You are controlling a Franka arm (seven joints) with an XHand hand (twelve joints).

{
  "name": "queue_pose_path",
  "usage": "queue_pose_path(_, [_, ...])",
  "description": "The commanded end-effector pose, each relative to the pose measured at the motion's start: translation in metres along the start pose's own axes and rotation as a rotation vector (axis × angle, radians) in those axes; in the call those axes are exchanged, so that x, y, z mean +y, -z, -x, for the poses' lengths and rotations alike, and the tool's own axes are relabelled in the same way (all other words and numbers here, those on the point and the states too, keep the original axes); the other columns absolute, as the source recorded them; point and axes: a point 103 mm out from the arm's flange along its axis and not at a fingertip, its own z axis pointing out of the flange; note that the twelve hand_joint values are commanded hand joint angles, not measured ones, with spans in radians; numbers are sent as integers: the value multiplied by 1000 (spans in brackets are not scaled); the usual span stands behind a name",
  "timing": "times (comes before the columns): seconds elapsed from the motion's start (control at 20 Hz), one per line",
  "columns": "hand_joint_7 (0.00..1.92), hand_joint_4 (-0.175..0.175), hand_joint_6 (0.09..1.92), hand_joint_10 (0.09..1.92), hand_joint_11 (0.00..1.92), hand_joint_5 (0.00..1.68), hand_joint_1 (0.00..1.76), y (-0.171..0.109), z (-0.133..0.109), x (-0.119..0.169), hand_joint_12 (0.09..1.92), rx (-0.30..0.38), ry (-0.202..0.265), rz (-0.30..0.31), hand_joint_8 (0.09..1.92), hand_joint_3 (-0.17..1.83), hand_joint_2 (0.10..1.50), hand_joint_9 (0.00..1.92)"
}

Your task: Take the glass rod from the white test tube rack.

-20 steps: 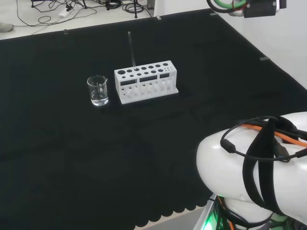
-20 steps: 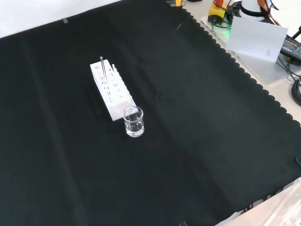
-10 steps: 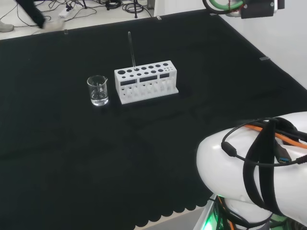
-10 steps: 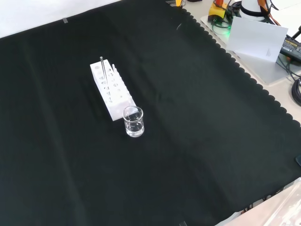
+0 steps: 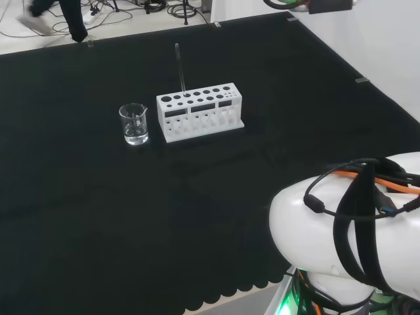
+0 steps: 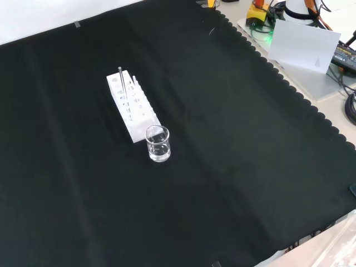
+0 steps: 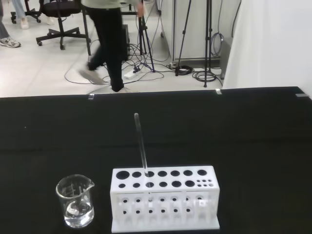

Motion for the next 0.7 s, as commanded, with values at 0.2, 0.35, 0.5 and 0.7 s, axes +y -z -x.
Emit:
queue_pose_path(0.2, [60,-121,87,842,54,114,583,-19,-22,58,1439,-5,74,0,790,406,928,199])
queue_pose_path(0.35, [81,-125,87,838,89,125,585,-22,-22,73,1436,-15,90,3,797,413,930,228])
queue_pose_path(0.5, [119,-127,87,823,140,134,594,-28,-23,90,1419,-26,100,-12,801,422,929,271])
queue_pose_path(0.7, [159,-129,87,814,180,150,608,-42,-24,114,1412,-33,123,-29,806,431,932,311])
